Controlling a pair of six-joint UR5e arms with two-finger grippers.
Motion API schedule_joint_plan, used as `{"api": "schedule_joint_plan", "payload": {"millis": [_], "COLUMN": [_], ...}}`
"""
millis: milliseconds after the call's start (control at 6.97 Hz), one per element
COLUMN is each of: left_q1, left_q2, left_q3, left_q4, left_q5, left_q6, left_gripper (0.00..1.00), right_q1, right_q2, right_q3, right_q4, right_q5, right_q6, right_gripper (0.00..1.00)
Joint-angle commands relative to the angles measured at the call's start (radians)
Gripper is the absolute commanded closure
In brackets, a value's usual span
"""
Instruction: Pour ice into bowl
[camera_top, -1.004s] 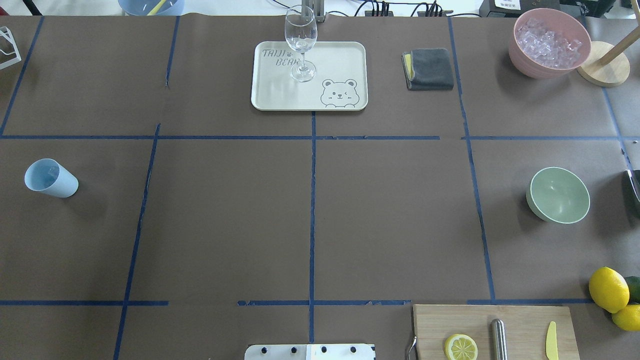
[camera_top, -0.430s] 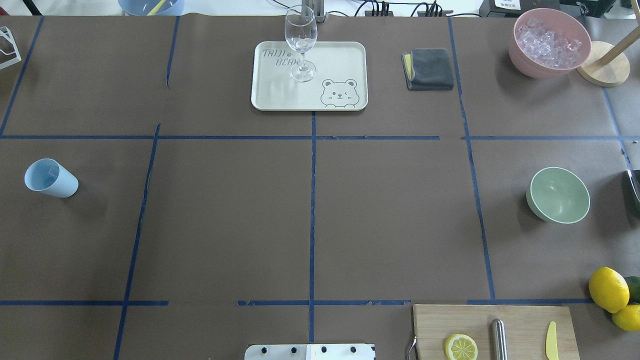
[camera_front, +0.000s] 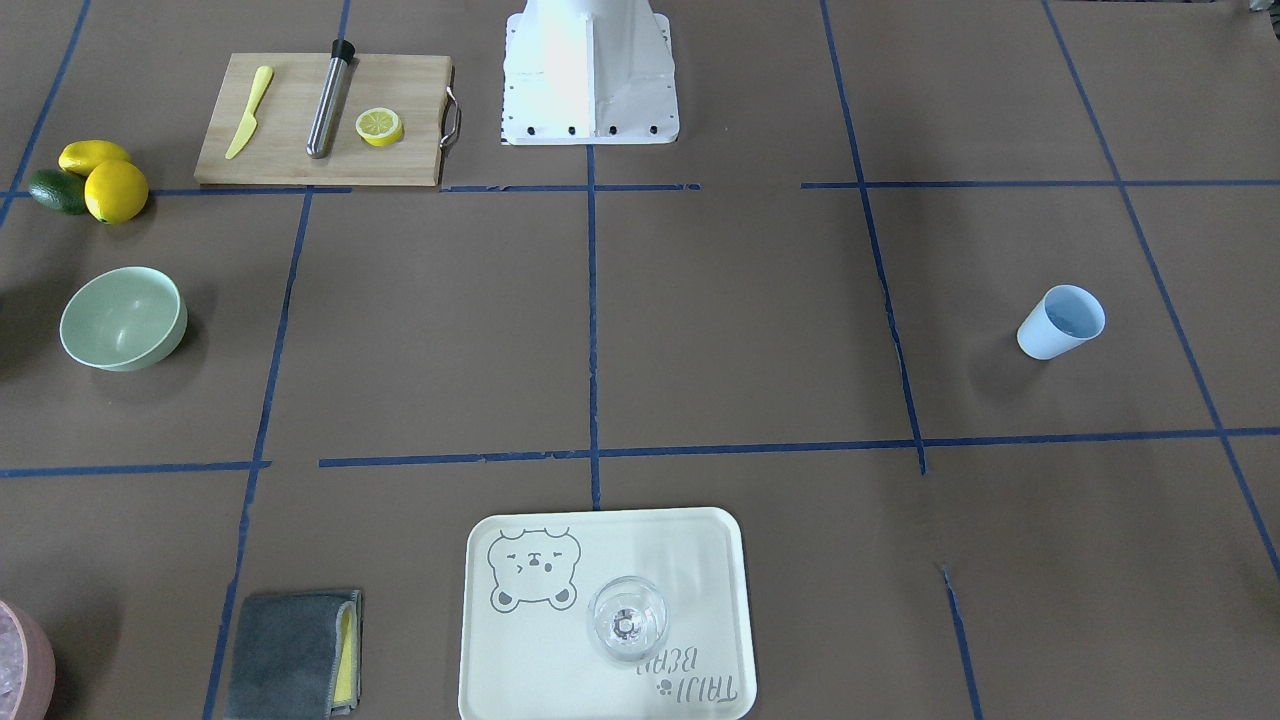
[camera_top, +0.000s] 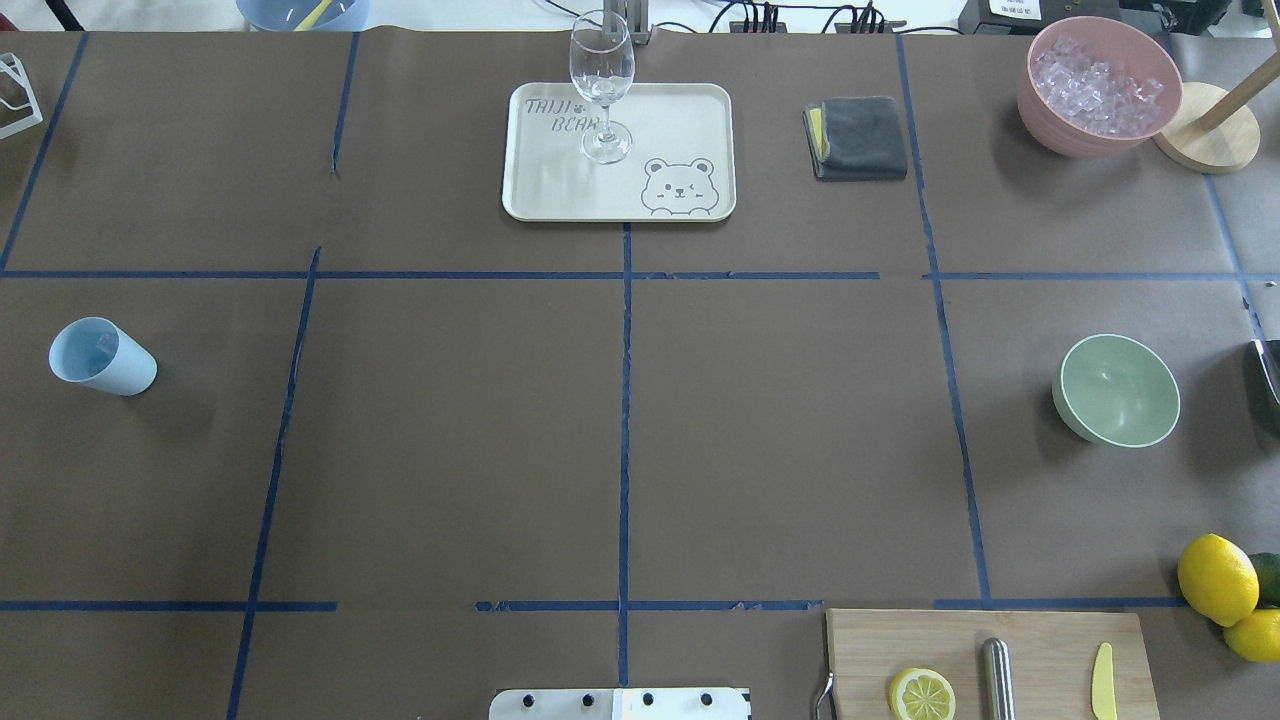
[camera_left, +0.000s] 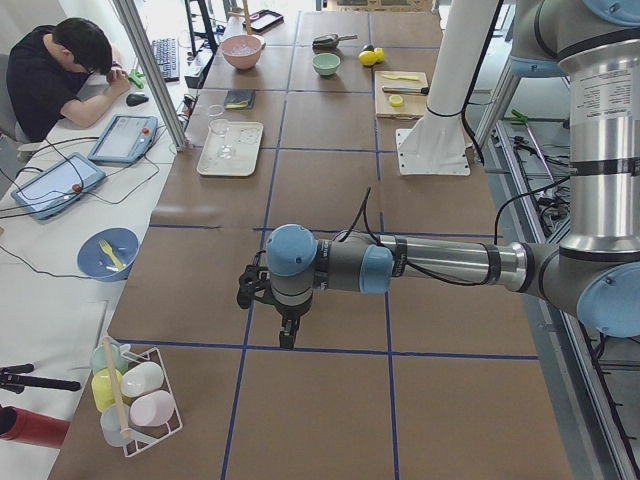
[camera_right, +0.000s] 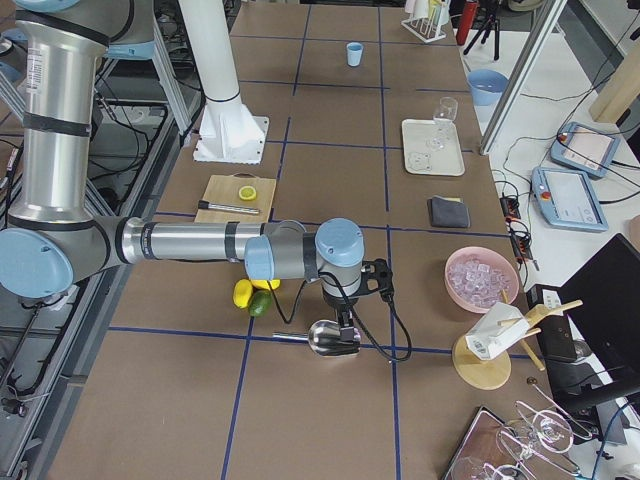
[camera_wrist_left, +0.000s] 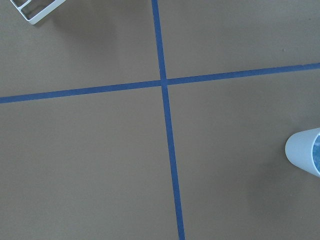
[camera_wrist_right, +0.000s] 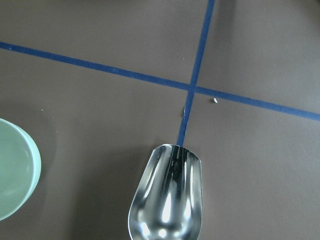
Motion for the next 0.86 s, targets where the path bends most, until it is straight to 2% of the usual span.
{"api": "schedule_joint_plan", "payload": {"millis": [0, 287, 574, 717], "left_q1": [0.001, 0.001, 0.001, 0.0], "left_q2": [-0.001, -0.001, -0.001, -0.001], "left_q3": [-0.002, -0.01, -0.015, -0.015], "left_q4": [-0.002, -0.002, -0.002, -0.002], "left_q5": [-0.002, -0.002, -0.002, -0.002], "left_q6": [0.0, 0.002, 0.002, 0.002], "left_gripper": [0.0, 0.0, 0.0, 0.0], "right_q1": [-0.065, -0.252, -0.401, -0.427], "right_q2": [0.011, 0.013, 0.034, 0.036], "right_q3": [0.005, -0.011, -0.038, -0.078], "right_q4": [0.196, 0.348, 0.433, 0.46], "right_q5": [0.008, 0.008, -0.036, -0.042], "right_q6": [0.045, 0.078, 0.369, 0.384], "right_gripper": [0.0, 0.0, 0.0, 0.0]}}
